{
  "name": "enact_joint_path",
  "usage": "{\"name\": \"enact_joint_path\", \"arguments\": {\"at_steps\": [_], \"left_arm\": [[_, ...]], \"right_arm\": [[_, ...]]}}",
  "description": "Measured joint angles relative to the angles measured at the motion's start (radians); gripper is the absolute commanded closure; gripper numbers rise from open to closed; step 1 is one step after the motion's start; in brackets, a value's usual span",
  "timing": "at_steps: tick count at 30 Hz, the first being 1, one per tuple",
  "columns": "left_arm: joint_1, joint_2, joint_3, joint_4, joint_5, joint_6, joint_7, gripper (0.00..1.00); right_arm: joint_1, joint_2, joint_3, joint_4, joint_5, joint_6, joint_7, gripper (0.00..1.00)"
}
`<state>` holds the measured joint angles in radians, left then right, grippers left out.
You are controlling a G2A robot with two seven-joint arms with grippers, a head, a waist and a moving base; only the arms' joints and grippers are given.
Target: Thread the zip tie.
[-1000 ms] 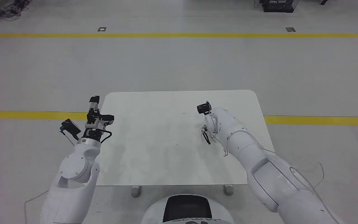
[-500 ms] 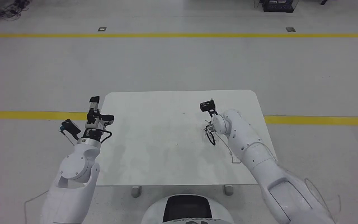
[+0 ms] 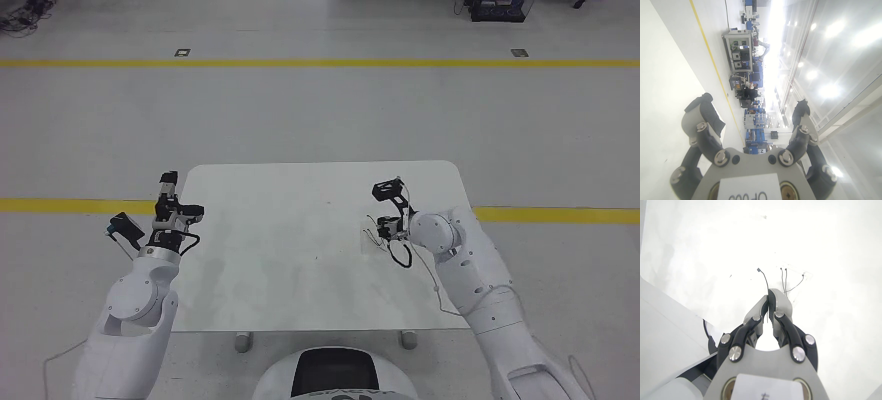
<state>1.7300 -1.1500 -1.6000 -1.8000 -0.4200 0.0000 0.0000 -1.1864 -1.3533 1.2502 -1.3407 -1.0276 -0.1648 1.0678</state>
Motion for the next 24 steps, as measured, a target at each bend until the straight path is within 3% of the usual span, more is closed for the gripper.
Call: {"name": "enact_joint_path", "arguments": {"at_steps": [8,15,21,24], "left_arm": [[0.0,0.0,0.0,0.0,0.0,0.0,0.0,0.0],[0.0,0.0,0.0,0.0,0.0,0.0,0.0,0.0],[0.0,0.0,0.0,0.0,0.0,0.0,0.0,0.0],[0.0,0.0,0.0,0.0,0.0,0.0,0.0,0.0]], "right_arm": [[-0.022,0.002,0.017,0.0,0.047,-0.015,-0.05,1.0],[-0.05,0.014,0.078,0.043,0.316,-0.175,-0.092,1.0],[-0.04,0.027,0.061,0.085,0.577,-0.175,-0.037,1.0],[-0.038,0.028,0.06,0.089,0.605,-0.175,-0.032,1.0]]}}
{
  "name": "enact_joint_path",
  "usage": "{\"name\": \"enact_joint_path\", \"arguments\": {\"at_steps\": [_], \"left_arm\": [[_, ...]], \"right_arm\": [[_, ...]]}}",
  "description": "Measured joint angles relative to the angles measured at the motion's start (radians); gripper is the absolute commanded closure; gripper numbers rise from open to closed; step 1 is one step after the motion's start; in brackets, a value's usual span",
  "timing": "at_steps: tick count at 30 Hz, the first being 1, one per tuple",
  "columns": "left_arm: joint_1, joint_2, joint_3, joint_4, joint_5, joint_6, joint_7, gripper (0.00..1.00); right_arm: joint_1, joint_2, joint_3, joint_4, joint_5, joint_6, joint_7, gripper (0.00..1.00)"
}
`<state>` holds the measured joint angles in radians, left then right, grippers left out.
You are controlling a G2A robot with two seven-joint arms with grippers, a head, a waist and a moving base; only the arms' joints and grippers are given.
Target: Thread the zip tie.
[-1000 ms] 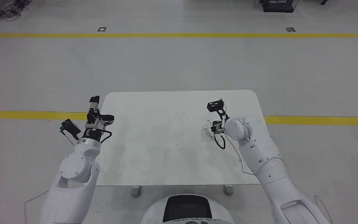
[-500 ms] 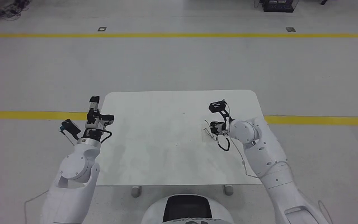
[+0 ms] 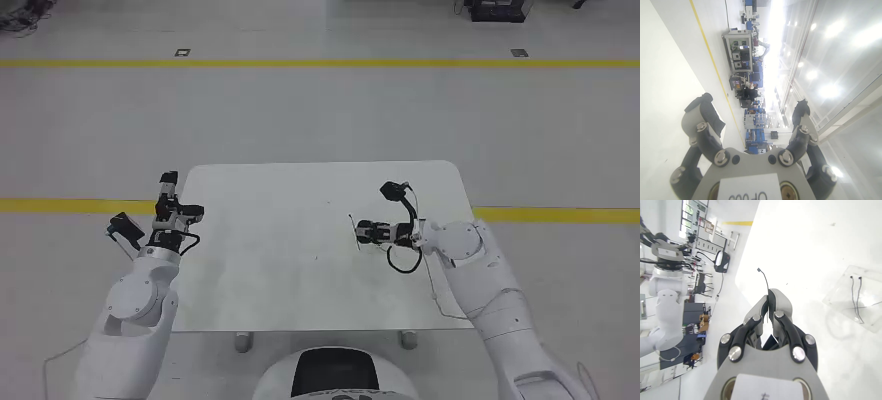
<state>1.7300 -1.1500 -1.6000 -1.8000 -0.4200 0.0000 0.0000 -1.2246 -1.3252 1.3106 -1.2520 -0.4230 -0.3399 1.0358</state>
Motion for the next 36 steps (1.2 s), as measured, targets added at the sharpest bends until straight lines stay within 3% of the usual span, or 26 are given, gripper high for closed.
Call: {"name": "enact_joint_path", "arguments": {"at_steps": [14,17,21,24,26,28,32,34,36], "left_arm": [[-0.002,0.001,0.004,-0.007,0.012,-0.002,-0.007,0.0],[0.005,0.009,0.037,-0.075,0.167,-0.008,-0.055,0.0],[0.032,0.016,0.124,-0.176,0.496,0.022,-0.108,0.0],[0.041,0.012,0.196,-0.218,0.653,0.009,-0.093,0.0],[0.041,0.008,0.205,-0.217,0.65,-0.004,-0.057,0.0],[0.041,0.008,0.203,-0.215,0.603,-0.004,-0.057,0.0],[0.04,0.009,0.204,-0.217,0.601,-0.004,-0.061,0.0],[0.037,0.011,0.219,-0.232,0.651,-0.02,-0.077,0.0],[0.043,0.013,0.251,-0.258,0.771,-0.036,-0.085,0.0]], "right_arm": [[-0.009,0.0,-0.005,-0.001,0.003,0.008,-0.021,1.0],[-0.01,0.002,-0.011,0.013,0.027,0.028,-0.037,1.0],[-0.007,0.003,-0.017,0.042,0.079,0.051,-0.044,1.0],[-0.001,0.004,-0.021,0.068,0.123,0.056,-0.036,1.0],[0.001,0.004,-0.021,0.071,0.123,0.057,-0.039,1.0],[0.001,0.004,-0.021,0.071,0.121,0.057,-0.039,1.0],[0.0,0.004,-0.021,0.07,0.121,0.057,-0.039,1.0],[-0.007,0.004,-0.029,0.068,0.123,0.064,-0.054,1.0],[-0.006,0.003,-0.039,0.071,0.136,0.075,-0.062,1.0]]}}
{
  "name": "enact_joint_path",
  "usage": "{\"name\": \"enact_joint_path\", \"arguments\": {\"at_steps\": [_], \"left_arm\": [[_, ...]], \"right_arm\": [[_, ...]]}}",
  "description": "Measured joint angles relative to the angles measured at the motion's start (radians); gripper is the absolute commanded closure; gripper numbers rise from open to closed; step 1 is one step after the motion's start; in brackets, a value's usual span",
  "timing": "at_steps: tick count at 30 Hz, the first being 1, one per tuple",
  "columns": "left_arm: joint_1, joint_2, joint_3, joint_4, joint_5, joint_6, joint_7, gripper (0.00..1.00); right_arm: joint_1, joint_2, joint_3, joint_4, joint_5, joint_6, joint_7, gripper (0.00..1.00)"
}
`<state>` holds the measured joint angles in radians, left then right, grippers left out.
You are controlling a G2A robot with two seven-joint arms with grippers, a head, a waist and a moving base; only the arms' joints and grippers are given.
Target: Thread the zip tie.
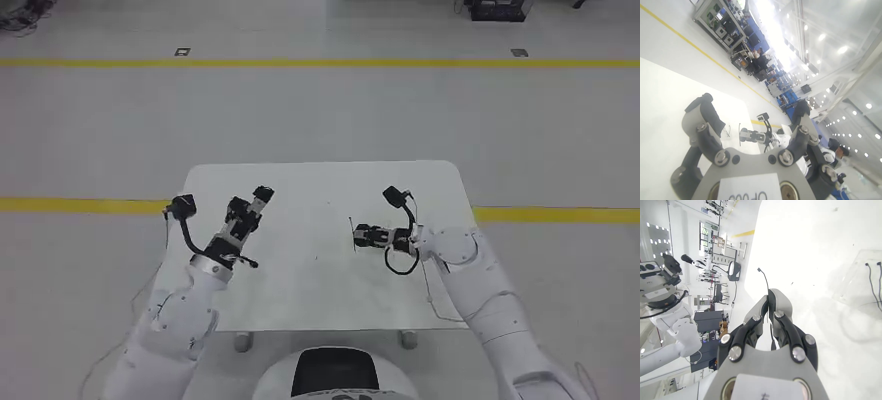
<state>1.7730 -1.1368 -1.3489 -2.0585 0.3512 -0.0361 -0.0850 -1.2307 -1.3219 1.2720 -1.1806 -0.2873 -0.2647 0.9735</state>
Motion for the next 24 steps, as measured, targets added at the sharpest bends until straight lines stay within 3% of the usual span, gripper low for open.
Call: {"name": "enact_joint_path", "arguments": {"at_steps": [2,6,9,20,22,24], "left_arm": [[0.006,0.001,0.04,-0.019,0.125,0.002,-0.005,0.0],[-0.001,0.0,0.159,-0.04,0.427,0.046,-0.008,0.0],[-0.021,-0.007,0.237,-0.043,0.551,0.082,-0.003,0.0],[-0.029,-0.006,0.248,-0.042,0.574,0.072,-0.009,0.0],[-0.045,-0.002,0.272,-0.051,0.666,0.039,-0.035,0.0],[-0.063,0.005,0.307,-0.057,0.849,0.024,-0.081,0.0]], "right_arm": [[0.007,0.0,-0.005,0.009,0.015,0.008,-0.002,1.0],[0.025,0.003,-0.008,0.031,0.049,0.016,0.001,1.0],[0.036,0.007,-0.002,0.049,0.091,0.014,0.034,1.0],[0.039,0.009,0.001,0.053,0.095,0.011,0.045,1.0],[0.03,0.01,0.002,0.05,0.104,0.019,0.027,1.0],[0.024,0.012,0.01,0.047,0.127,0.034,0.012,1.0]]}}
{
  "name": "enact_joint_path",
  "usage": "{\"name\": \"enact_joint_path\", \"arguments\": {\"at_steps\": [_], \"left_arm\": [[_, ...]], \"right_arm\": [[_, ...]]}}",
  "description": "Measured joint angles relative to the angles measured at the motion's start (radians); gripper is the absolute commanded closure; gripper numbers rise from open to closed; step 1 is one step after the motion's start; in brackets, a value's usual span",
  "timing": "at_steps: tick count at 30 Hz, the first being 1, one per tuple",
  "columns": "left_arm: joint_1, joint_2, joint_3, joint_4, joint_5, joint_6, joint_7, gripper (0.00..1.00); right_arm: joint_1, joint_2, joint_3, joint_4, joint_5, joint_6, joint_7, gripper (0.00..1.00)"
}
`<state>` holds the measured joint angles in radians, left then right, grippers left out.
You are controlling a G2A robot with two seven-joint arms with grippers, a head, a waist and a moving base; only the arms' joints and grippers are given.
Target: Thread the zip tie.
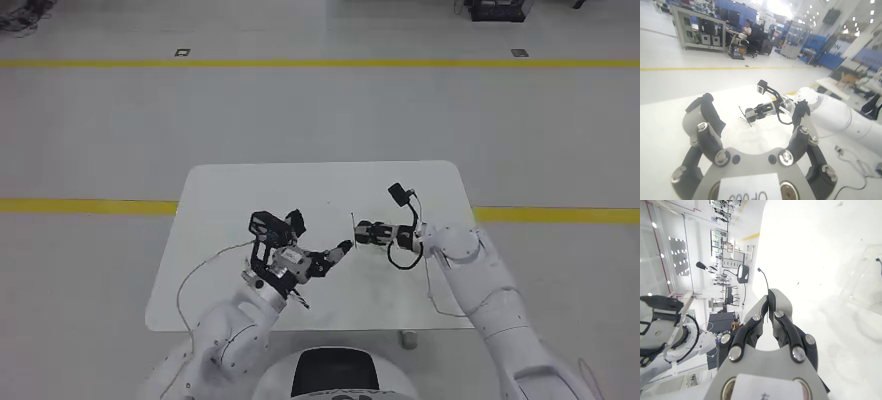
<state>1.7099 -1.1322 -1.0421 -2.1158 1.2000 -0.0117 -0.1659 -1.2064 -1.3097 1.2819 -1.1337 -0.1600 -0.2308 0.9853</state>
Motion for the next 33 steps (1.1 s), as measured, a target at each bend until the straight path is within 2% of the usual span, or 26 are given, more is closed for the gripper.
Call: {"name": "enact_joint_path", "arguments": {"at_steps": [3,5,6,7,9,12,29,30,31,32,33], "left_arm": [[-0.018,0.003,0.074,-0.01,0.291,0.007,-0.083,0.0],[-0.063,0.014,0.104,-0.001,0.413,-0.006,-0.141,0.0],[-0.102,0.025,0.126,0.003,0.453,-0.019,-0.177,0.0],[-0.126,0.033,0.145,0.003,0.46,-0.022,-0.195,0.0],[-0.141,0.038,0.16,0.002,0.411,-0.019,-0.202,0.0],[-0.137,0.037,0.157,0.001,0.367,-0.018,-0.2,0.0],[-0.137,0.037,0.157,0.002,0.37,-0.018,-0.2,0.0],[-0.148,0.04,0.155,0.007,0.37,-0.029,-0.203,0.0],[-0.171,0.048,0.153,0.011,0.37,-0.053,-0.211,0.0],[-0.208,0.06,0.154,0.013,0.37,-0.088,-0.227,0.0],[-0.267,0.081,0.165,0.011,0.37,-0.138,-0.266,0.0]], "right_arm": [[-0.002,0.004,0.015,-0.003,0.04,0.019,-0.005,1.0],[-0.004,0.006,0.022,-0.003,0.066,0.032,-0.006,1.0],[-0.004,0.007,0.025,-0.002,0.083,0.042,-0.004,1.0],[-0.003,0.008,0.025,-0.001,0.094,0.048,0.002,1.0],[-0.001,0.009,0.027,0.001,0.103,0.052,0.007,1.0],[-0.001,0.009,0.027,0.001,0.102,0.051,0.007,1.0],[-0.001,0.009,0.027,0.001,0.102,0.051,0.007,1.0],[-0.002,0.009,0.026,0.0,0.103,0.051,0.005,1.0],[-0.006,0.008,0.024,-0.004,0.108,0.053,-0.003,1.0],[-0.01,0.008,0.021,-0.01,0.115,0.057,-0.015,1.0],[-0.013,0.007,0.017,-0.018,0.127,0.065,-0.027,1.0]]}}
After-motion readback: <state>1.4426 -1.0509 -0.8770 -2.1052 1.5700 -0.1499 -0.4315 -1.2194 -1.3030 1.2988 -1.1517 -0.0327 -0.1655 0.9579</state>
